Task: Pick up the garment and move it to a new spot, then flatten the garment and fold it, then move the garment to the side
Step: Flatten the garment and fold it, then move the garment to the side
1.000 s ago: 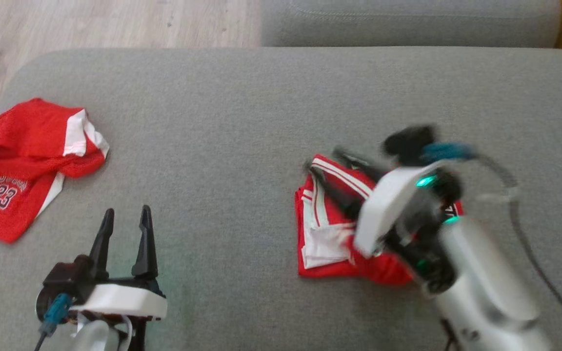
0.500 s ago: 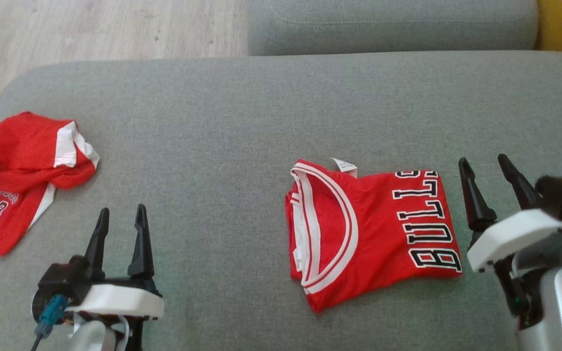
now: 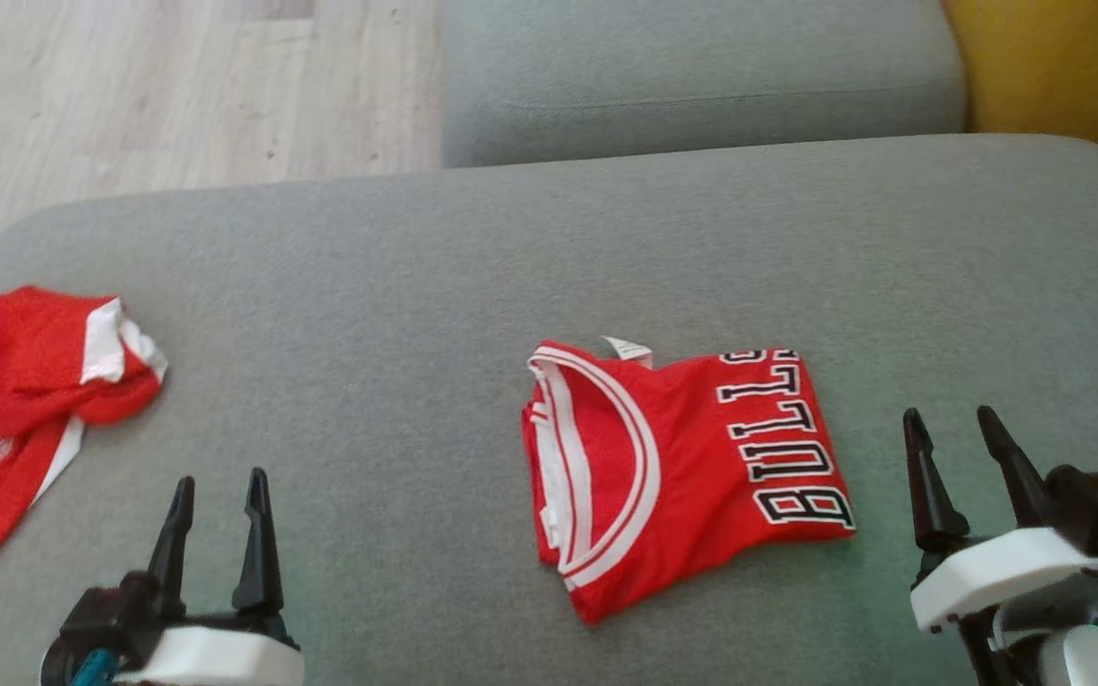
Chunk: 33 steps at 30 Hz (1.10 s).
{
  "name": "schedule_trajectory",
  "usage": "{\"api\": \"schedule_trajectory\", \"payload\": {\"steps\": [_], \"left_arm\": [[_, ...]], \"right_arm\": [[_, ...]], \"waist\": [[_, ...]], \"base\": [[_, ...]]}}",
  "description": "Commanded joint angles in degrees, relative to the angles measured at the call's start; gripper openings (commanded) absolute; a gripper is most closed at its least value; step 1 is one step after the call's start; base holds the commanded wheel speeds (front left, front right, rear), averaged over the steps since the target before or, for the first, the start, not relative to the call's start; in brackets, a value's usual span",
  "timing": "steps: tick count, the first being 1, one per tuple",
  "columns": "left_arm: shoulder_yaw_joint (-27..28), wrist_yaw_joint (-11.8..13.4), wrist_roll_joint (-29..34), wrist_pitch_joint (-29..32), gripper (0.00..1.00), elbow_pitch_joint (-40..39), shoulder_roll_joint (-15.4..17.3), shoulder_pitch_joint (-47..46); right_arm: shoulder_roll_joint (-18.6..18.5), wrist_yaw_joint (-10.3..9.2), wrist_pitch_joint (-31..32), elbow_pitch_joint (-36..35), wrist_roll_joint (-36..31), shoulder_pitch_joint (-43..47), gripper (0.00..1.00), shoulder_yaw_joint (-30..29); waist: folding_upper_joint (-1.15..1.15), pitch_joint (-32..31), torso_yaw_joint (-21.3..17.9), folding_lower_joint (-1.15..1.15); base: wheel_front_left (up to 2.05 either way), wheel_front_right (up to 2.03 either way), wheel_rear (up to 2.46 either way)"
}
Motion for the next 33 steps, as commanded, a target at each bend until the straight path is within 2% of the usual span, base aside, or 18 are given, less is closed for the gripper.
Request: {"api": "schedule_trajectory", "payload": {"steps": [1,11,16,18,22,25,33], "left_arm": [[2.48,0.0,0.44,-0.55,1.0,-2.2,0.46,-1.99],[3.88,-0.59,1.4,-0.55,1.0,-2.02,-0.46,-1.39],[4.18,-0.89,1.81,-0.55,1.0,-1.76,-0.76,-1.88],[4.25,-1.01,1.97,-0.55,1.0,-1.84,-0.88,-2.23],[4.0,-1.32,2.4,-0.55,1.0,-2.48,-1.1,-3.85],[3.1,-1.66,2.87,-0.55,1.0,-2.59,-1.19,-6.03],[2.19,-2.26,3.29,-0.55,1.0,-2.65,-2.04,-10.07]], "right_arm": [[-0.4,-0.04,-0.09,-2.01,0.42,-1.54,1.0,1.01],[-0.35,-0.04,0.62,-2.18,1.21,-1.77,1.0,1.92],[-0.85,-0.04,3.32,-1.95,2.45,-3.79,1.0,4.32],[-1.43,-0.04,5.95,-1.54,3.21,-5.89,1.0,5.32],[-3.01,-0.04,16.8,1.16,2.98,-11.48,1.0,6.49],[-3.26,-0.04,22.56,3.89,3.29,-15.85,1.0,5.74],[-3.02,-0.04,34.15,14.62,5.47,-19.46,1.0,6.05]], "waist": [[0.0,-0.33,-0.51,0.01],[0.0,-0.46,-1.47,0.01],[0.0,0.05,-1.13,0.01],[0.0,0.66,-0.87,0.01],[0.0,3.51,0.3,0.01],[0.0,6.04,1.84,0.01],[0.0,10.67,4.93,0.01]], "base": [[0.0,0.0,0.0],[0.0,0.0,0.0],[0.0,0.0,0.0],[0.0,0.0,0.0],[0.0,0.0,0.0],[0.0,0.0,0.0],[0.0,0.0,0.0]]}}
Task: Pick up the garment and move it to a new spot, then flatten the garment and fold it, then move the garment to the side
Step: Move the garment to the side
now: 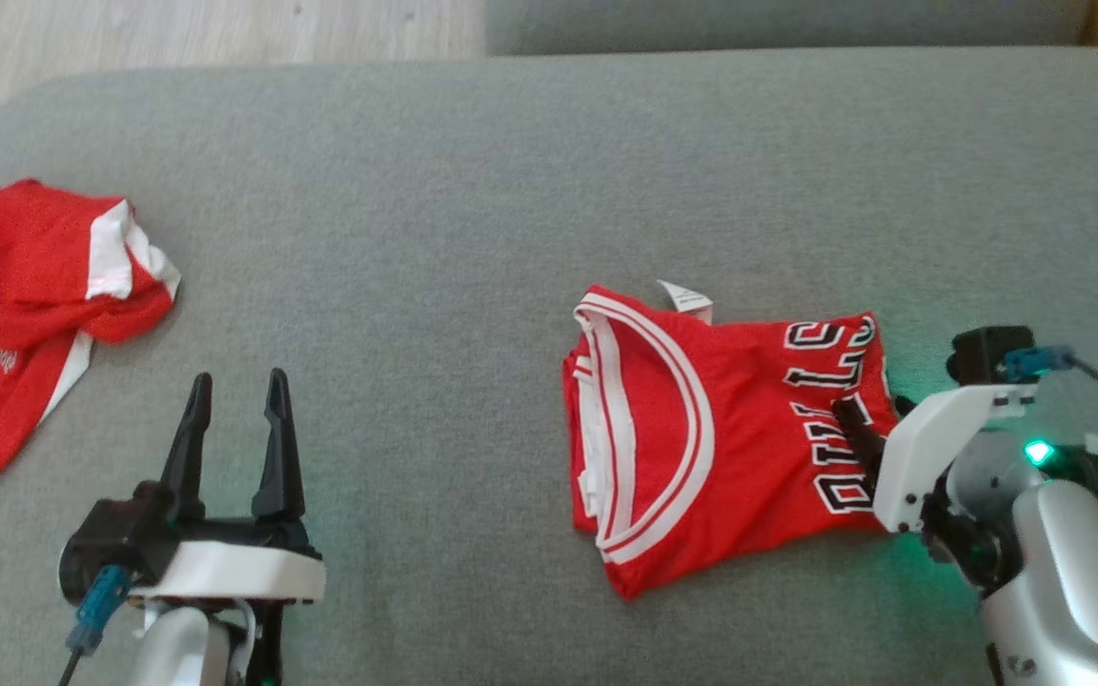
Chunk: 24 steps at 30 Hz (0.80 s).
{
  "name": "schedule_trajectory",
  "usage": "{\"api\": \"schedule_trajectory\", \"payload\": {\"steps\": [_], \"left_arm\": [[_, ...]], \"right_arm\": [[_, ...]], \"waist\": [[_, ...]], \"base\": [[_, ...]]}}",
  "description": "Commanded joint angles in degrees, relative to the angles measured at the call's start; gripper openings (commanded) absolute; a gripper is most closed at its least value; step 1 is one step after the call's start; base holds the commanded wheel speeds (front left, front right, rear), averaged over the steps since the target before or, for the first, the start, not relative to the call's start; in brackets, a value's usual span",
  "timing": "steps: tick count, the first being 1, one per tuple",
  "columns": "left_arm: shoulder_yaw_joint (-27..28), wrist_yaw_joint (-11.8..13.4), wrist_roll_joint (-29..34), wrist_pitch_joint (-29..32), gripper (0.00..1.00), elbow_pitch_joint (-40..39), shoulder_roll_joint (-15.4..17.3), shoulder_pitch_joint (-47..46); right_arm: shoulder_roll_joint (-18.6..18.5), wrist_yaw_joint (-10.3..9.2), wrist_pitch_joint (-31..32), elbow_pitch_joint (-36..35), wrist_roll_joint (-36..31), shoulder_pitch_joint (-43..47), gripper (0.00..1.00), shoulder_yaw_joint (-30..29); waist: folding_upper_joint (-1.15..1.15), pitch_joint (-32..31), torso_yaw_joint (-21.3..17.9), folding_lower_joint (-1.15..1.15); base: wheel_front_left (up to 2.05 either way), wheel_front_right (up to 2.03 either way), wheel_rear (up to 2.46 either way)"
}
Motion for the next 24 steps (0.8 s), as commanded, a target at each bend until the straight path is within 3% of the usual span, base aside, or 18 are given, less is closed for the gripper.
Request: {"api": "schedule_trajectory", "payload": {"steps": [1,4,5,6,7,15,20,24], "left_arm": [[1.63,-0.28,0.38,-0.55,1.0,-1.55,0.33,-2.37],[2.01,-0.37,0.49,-0.56,1.0,-1.46,0.12,-2.46],[2.13,-0.4,0.55,-0.56,1.0,-1.4,0.07,-2.49],[2.24,-0.43,0.6,-0.56,1.0,-1.35,0.03,-2.52],[2.28,-0.46,0.65,-0.56,1.0,-1.29,-0.04,-2.62],[3.06,-0.61,1.19,-0.56,1.0,-2.89,-0.21,-3.39],[3.41,-0.68,2.08,-0.56,1.0,-5.16,-0.22,-4.47],[3.39,-0.73,3.01,-0.56,1.0,-6.68,-0.02,-6.19]], "right_arm": [[-0.03,-0.04,1.84,-0.79,1.32,-1.22,1.0,1.7],[-0.61,-0.04,5.35,-0.31,3.37,-0.59,1.0,3.74],[-1.07,-0.04,6.32,-0.51,4.02,-0.45,0.47,4.48],[-1.7,-0.04,7.09,-0.9,4.45,-0.39,0.1,5.39],[-2.36,-0.04,7.7,-1.45,5.01,-0.32,0.0,6.23],[-9.2,-0.04,3.54,-7.71,6.47,-6.18,0.0,12.13],[-17.05,-0.04,1.12,-8.92,5.81,-14.5,0.0,16.32],[-22.8,-0.04,-0.8,-6.43,5.32,-20.32,0.0,15.56]], "waist": [[0.0,1.1,0.81,-0.02],[0.0,1.38,0.48,-0.02],[0.0,1.42,0.3,-0.02],[0.0,1.46,0.08,-0.02],[0.0,1.51,-0.1,-0.02],[0.0,3.64,-3.85,-0.02],[0.0,6.54,-8.53,-0.02],[0.0,9.15,-12.39,-0.02]], "base": [[0.0,0.0,0.0],[0.0,0.0,0.0],[0.0,0.0,0.0],[0.0,0.0,0.0],[0.0,0.0,0.0],[0.0,0.0,0.0],[0.0,0.0,0.0],[0.0,0.0,0.0]]}}
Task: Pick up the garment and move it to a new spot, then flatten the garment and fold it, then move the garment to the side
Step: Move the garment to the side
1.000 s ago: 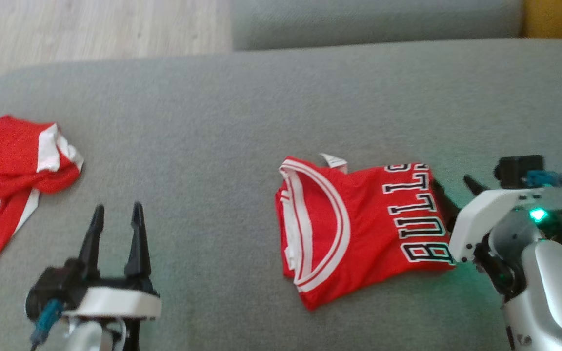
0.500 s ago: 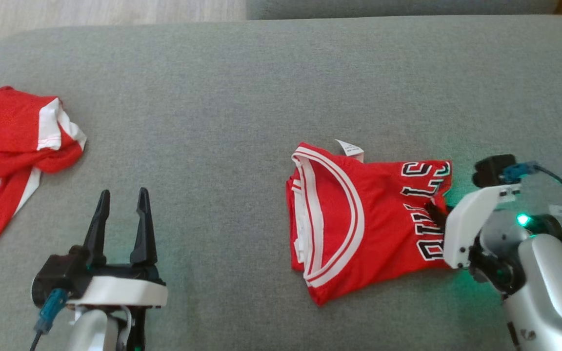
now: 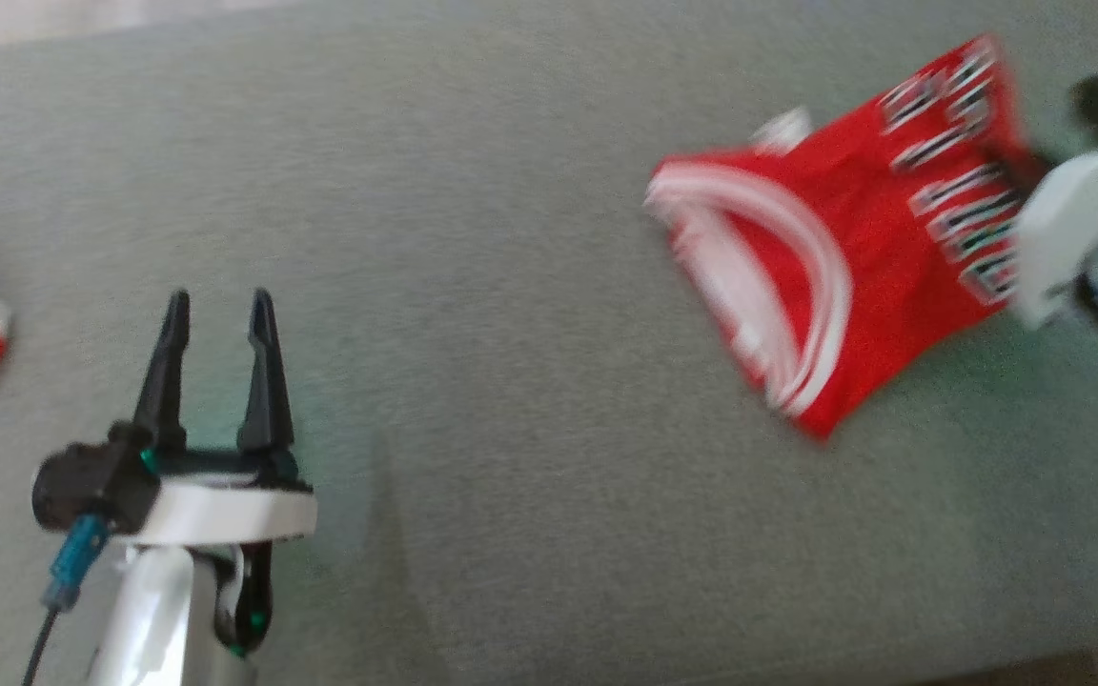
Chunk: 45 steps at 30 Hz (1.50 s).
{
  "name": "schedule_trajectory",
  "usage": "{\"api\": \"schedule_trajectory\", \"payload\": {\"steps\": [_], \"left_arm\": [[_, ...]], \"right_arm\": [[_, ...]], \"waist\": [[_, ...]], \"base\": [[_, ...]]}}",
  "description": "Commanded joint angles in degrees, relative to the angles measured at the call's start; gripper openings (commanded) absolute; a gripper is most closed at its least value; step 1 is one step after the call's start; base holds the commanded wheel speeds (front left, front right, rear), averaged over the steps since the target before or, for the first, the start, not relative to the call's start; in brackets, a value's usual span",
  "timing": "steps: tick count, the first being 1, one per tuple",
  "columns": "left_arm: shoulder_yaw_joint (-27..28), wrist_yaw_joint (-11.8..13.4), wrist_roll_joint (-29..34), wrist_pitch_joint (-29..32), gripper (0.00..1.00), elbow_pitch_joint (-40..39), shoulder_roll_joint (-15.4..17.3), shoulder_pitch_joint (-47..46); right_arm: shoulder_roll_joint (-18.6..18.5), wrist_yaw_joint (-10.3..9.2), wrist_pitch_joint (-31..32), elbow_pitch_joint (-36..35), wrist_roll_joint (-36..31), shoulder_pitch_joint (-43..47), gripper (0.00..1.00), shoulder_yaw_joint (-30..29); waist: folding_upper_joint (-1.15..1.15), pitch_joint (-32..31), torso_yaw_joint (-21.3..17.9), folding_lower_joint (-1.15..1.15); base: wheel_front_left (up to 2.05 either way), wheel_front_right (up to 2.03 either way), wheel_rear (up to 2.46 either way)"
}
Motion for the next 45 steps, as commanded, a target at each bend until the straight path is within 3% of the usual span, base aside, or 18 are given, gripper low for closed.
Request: {"api": "schedule_trajectory", "payload": {"steps": [1,7,12,19,20,21,32,38,45], "left_arm": [[1.89,-0.23,0.51,-0.47,1.0,-2.41,0.56,-2.28],[0.72,-0.28,1.67,-0.47,1.0,-4.42,1.13,-4.82],[-0.57,-0.3,2.03,-0.47,1.0,-4.23,1.95,-6.13],[-2.44,-0.33,1.48,-0.47,1.0,-3.36,2.96,-7.66],[-2.66,-0.33,1.38,-0.47,1.0,-3.23,3.04,-7.75],[-2.69,-0.33,1.24,-0.47,1.0,-3.15,3.1,-7.79],[-1.13,-0.31,0.14,-0.47,1.0,-1.39,1.63,-4.42],[1.22,-0.06,0.25,-0.47,1.0,0.08,0.18,1.73],[4.73,0.87,1.01,-0.47,1.0,0.21,-0.34,8.63]], "right_arm": [[-2.22,-0.04,-1.08,-0.99,-0.79,-0.82,0.0,-0.43],[-8.63,-0.04,-6.76,3.51,-5.66,-5.06,0.0,-4.69],[-9.22,-0.04,-11.42,6.21,-7.63,-7.08,0.0,-8.63],[-8.81,-0.04,-17.01,9.19,-9.83,-8.85,0.02,-9.89],[-8.66,-0.04,-17.57,9.45,-10.12,-8.96,0.46,-10.18],[-8.44,-0.04,-17.91,9.71,-10.47,-9.0,1.0,-10.46],[-4.11,-0.04,-24.41,7.75,-10.87,-4.22,1.0,-12.02],[5.18,-0.04,-28.39,2.06,-6.8,7.17,1.0,-14.96],[17.54,-0.04,-34.35,-7.33,-10.34,22.09,1.0,-16.89]], "waist": [[0.0,2.85,-3.19,-0.01],[0.0,6.62,-6.81,-0.01],[0.0,8.45,-7.97,-0.01],[0.0,9.81,-6.47,-0.01],[0.0,9.84,-6.08,-0.01],[0.0,9.78,-5.83,-0.01],[0.0,1.63,-2.83,-0.01],[0.0,-7.5,-0.1,-0.01],[0.0,-13.29,1.42,-0.01]], "base": [[0.0,0.0,0.0],[0.0,0.0,0.0],[0.0,0.0,0.0],[0.0,0.0,0.0],[0.0,0.0,0.0],[0.0,0.0,0.0],[0.0,0.0,0.0],[0.0,0.0,0.0],[0.0,0.0,0.0]]}}
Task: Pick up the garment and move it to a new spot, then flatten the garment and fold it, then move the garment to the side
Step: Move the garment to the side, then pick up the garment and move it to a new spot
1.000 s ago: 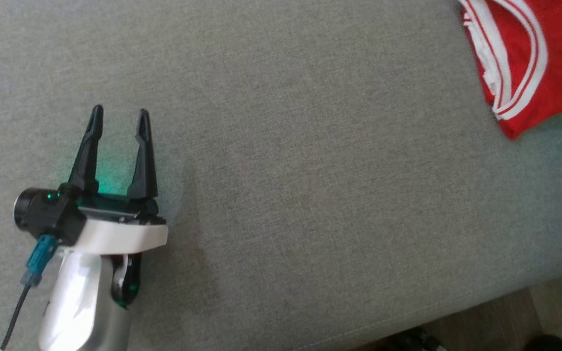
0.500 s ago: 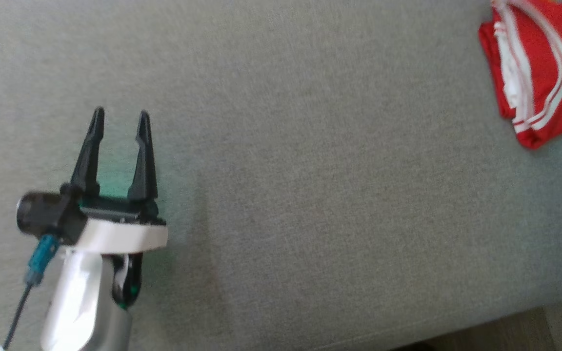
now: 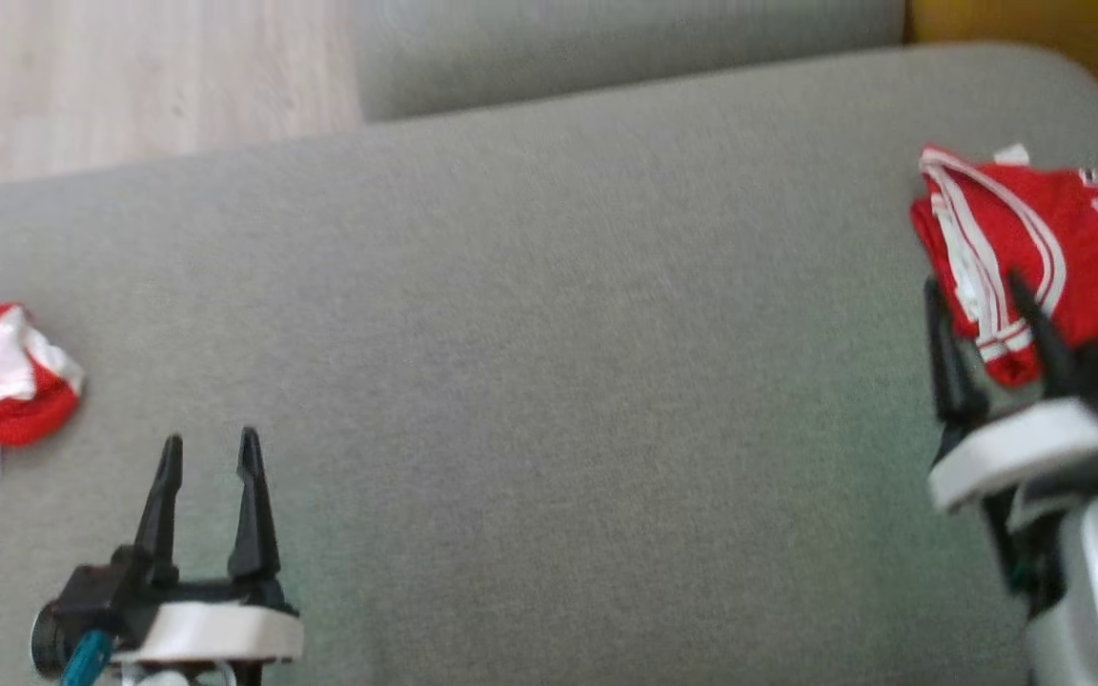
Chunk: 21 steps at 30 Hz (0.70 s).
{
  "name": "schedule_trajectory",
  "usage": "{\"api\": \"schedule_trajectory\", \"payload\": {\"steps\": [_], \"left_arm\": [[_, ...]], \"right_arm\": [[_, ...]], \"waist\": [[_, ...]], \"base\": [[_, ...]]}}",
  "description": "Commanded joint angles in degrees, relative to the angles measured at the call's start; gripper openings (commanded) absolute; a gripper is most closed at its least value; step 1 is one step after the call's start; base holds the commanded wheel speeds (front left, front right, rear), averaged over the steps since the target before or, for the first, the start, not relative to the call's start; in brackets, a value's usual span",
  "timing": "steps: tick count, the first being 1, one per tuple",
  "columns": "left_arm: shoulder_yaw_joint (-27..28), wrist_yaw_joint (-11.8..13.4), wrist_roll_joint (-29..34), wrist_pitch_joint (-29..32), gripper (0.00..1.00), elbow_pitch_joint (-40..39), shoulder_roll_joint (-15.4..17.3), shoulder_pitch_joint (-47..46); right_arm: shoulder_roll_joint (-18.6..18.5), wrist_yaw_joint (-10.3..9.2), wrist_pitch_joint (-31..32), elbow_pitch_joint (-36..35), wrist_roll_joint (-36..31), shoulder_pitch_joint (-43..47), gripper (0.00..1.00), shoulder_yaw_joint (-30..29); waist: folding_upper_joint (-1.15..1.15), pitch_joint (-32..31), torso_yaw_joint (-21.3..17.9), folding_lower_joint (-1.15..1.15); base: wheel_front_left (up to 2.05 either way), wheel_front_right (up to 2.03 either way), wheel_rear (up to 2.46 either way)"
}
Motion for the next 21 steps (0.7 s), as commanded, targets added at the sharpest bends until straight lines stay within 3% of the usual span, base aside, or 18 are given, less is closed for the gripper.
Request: {"api": "schedule_trajectory", "payload": {"steps": [1,9,17,21], "left_arm": [[2.22,0.22,0.57,-0.3,1.0,-1.55,0.11,-1.16],[3.04,-0.02,0.34,-0.3,1.0,-0.63,-0.15,0.92],[3.05,-0.13,0.62,-0.3,1.0,-0.7,-0.38,0.24],[2.38,-0.13,0.78,-0.3,1.0,-0.39,-0.55,-0.31]], "right_arm": [[0.46,-0.04,-1.07,-3.03,-0.6,0.28,1.0,0.28],[5.64,-0.04,-1.79,-7.68,-2.43,8.88,1.0,0.34],[6.17,-0.04,-1.07,-9.17,-2.79,9.69,1.0,0.55],[6.05,-0.04,-0.52,-9.37,-2.77,10.34,1.0,0.07]], "waist": [[0.0,-2.8,1.68,0.02],[0.0,-4.63,2.37,0.02],[0.0,-4.12,2.86,0.02],[0.0,-3.94,6.17,0.02]], "base": [[0.0,0.0,0.0],[0.0,0.0,0.0],[0.0,0.0,0.0],[0.0,0.0,0.0]]}}
